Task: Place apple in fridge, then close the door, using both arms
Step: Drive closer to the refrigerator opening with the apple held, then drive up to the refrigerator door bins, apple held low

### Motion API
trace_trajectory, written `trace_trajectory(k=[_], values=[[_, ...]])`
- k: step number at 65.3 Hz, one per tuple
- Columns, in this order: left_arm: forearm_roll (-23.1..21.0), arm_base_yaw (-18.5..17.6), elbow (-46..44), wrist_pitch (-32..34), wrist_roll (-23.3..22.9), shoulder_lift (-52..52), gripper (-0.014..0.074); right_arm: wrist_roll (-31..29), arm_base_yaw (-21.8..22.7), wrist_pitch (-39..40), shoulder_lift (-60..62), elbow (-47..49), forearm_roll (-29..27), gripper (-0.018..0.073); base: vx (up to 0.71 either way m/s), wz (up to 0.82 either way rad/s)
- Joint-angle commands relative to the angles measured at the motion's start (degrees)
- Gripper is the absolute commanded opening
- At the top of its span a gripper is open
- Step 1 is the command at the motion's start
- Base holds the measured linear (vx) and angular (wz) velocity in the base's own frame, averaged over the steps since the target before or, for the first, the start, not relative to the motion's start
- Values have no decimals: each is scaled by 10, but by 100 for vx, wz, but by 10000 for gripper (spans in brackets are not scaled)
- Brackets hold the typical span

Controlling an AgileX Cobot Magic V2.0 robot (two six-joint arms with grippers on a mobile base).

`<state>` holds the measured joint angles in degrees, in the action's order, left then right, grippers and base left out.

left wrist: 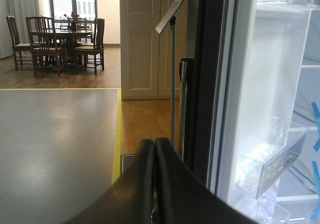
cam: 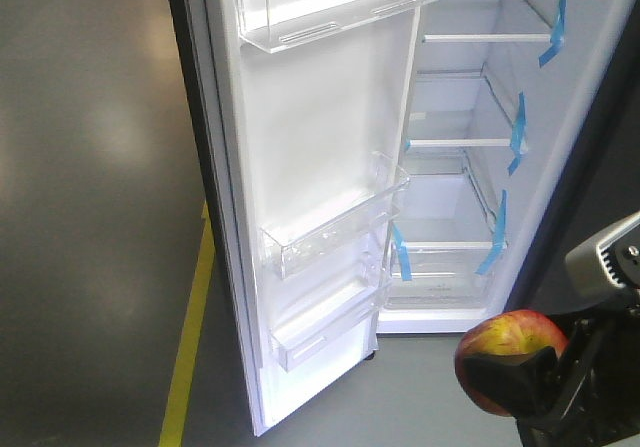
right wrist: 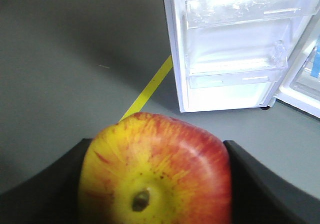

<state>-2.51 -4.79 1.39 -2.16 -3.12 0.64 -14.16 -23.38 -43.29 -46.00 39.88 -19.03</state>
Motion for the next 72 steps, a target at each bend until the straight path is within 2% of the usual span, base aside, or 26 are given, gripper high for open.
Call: trace_trajectory(k=[1, 72], values=[[-4, -3, 16, 42, -2, 8, -6, -4, -1, 34, 5, 17, -10, 223, 6, 0], [-4, -3, 16, 42, -2, 8, -6, -4, -1, 34, 5, 17, -10, 223, 5, 0]])
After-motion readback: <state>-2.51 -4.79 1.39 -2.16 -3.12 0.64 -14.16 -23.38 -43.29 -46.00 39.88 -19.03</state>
